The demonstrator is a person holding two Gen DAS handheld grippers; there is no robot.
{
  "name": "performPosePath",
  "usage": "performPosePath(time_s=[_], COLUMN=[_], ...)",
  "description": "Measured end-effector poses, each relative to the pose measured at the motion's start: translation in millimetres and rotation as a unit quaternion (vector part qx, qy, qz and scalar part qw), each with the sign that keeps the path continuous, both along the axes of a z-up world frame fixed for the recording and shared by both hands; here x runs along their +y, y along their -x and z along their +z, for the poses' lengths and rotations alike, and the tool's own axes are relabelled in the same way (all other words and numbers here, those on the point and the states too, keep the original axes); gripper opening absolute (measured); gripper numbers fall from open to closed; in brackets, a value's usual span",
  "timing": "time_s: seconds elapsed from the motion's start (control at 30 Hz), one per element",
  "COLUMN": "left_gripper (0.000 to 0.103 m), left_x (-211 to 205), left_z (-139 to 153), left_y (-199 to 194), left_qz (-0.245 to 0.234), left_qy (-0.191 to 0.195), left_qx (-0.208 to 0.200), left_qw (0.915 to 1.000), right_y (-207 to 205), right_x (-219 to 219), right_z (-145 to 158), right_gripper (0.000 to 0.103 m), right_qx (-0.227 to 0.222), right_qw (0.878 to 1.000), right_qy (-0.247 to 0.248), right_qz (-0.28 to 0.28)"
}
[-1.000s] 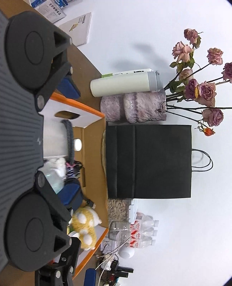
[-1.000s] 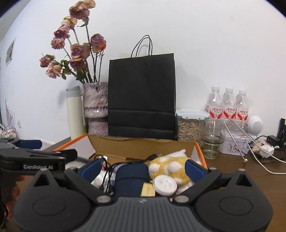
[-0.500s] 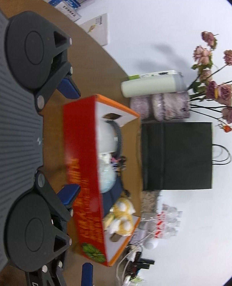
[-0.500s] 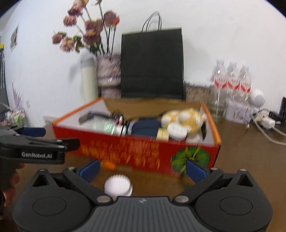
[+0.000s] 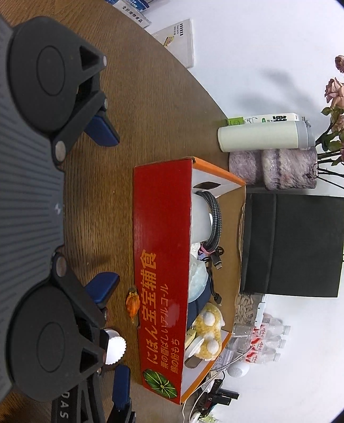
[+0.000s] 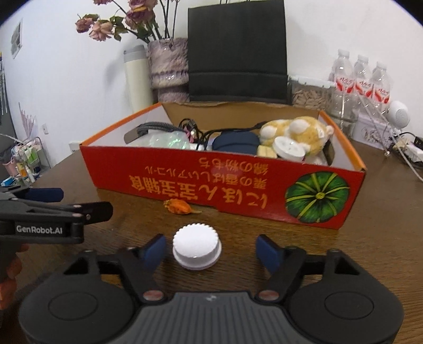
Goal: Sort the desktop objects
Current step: 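Grasp the ridged white cap with the right gripper while the left grasps the orange flower bud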
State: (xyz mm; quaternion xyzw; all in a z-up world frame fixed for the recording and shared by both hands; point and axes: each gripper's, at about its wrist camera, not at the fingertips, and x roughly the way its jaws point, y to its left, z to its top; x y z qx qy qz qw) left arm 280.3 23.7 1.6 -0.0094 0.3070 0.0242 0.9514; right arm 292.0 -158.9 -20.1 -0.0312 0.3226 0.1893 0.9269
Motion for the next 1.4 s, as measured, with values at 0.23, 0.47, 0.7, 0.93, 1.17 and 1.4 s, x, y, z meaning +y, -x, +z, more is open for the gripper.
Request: performPosePath(time_s=[0.23,0.47,0.7,0.93,1.17,1.4], left_gripper=[0.103,0.103,0.103,0.1,0.081,0.051], left_x=[-3.9,-29.9,-77.4,-100.8,-98.7,-95.1], left_z=[-0.8,1.8,0.7,-6.5,-12.9,-10.0], left_y=[-0.3,-12.2,-35.9,-52.1,-52.1,-46.7], left_qz=[-0.003,-0.02,-0.035,-0.01,-0.012,-0.007], left_qy=[0.0,0.006,-0.009,-0.033,-0.016,-0.014], left_qx=[0.001,0.009,0.004,0.008,0.024,0.019], left_qw=[1.0,0.9997,0.9993,0.9994,0.9995,0.9997], right_y=[3.1,-1.5,-7.2,-12.0,-8.7,-5.9], right_x=[-0.7,-23.2,-57.7,-82.6,-86.6,-86.3], right_z=[3.1,10.2,14.2,15.1,17.6,18.0], right_gripper=[0.039,0.039,0.039,0.039,0.039,0.039], right_qx=[-0.011,-0.027,-0.039,-0.041,-0.041,-0.044], right_qw=[1.0,0.999,0.999,0.998,0.997,0.996], right_qy=[-0.003,-0.008,-0.011,-0.022,-0.044,-0.051], right_qz=[0.006,-0.017,-0.035,-0.049,-0.049,-0.057])
